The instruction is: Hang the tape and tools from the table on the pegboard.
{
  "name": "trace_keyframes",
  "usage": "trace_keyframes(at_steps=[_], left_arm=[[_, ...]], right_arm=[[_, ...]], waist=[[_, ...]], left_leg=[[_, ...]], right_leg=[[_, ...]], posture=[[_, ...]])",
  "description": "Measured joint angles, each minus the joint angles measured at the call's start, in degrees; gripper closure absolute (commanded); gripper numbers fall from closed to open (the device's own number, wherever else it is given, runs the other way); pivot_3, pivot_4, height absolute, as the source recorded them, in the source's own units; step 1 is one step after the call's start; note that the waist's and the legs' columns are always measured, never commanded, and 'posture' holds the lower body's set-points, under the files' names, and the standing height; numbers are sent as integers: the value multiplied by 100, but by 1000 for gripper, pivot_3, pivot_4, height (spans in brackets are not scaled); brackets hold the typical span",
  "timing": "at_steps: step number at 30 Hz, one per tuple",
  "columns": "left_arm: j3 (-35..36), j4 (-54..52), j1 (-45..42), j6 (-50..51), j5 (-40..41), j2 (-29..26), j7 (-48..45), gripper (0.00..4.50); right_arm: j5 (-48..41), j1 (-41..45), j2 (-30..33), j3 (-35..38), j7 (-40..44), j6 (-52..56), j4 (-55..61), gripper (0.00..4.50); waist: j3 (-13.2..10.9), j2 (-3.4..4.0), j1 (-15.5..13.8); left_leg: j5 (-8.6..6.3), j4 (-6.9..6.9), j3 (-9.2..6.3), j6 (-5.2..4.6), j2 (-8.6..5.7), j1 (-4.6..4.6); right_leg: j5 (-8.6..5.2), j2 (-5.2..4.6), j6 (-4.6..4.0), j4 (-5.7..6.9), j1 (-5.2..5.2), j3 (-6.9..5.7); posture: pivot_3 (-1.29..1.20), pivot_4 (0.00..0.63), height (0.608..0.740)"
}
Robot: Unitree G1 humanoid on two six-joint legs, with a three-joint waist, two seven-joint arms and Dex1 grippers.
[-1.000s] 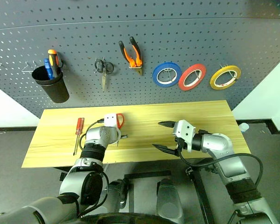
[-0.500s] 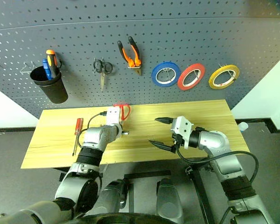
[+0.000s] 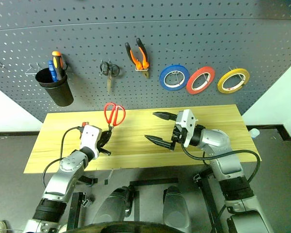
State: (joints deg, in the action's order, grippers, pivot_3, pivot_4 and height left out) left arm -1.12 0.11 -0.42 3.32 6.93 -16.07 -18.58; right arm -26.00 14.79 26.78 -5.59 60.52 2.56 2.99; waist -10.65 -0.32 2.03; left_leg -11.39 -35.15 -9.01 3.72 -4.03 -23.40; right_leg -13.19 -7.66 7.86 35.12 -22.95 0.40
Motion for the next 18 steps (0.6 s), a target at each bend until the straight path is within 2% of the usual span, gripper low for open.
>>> trace_keyframes(at_steps=[7, 13, 18], left_arm=[[510, 426, -141, -1446, 270, 289, -23, 4242], [742, 568, -412, -1921, 637, 435, -213, 4242], [945, 893, -1013, -1980, 549, 432, 118, 4242]], right_arm=[[-664, 269, -70, 63, 159, 580, 419, 0], [-814, 419, -68, 139, 201, 816, 624, 0], [-785, 397, -65, 152, 228, 834, 623, 0]], waist=[[51, 23, 21], [92, 3, 11], [129, 1, 22]], left_leg=[[11, -1, 2, -19, 0, 2], [12, -4, 3, -19, 0, 2], [12, -7, 3, -19, -1, 7]], right_leg=[[12, 4, 16, 2, -1, 2], [13, 5, 17, 3, 1, 2], [13, 6, 27, 4, 9, 2]], posture=[[-82, 89, 740], [-85, 83, 740], [-90, 76, 740]])
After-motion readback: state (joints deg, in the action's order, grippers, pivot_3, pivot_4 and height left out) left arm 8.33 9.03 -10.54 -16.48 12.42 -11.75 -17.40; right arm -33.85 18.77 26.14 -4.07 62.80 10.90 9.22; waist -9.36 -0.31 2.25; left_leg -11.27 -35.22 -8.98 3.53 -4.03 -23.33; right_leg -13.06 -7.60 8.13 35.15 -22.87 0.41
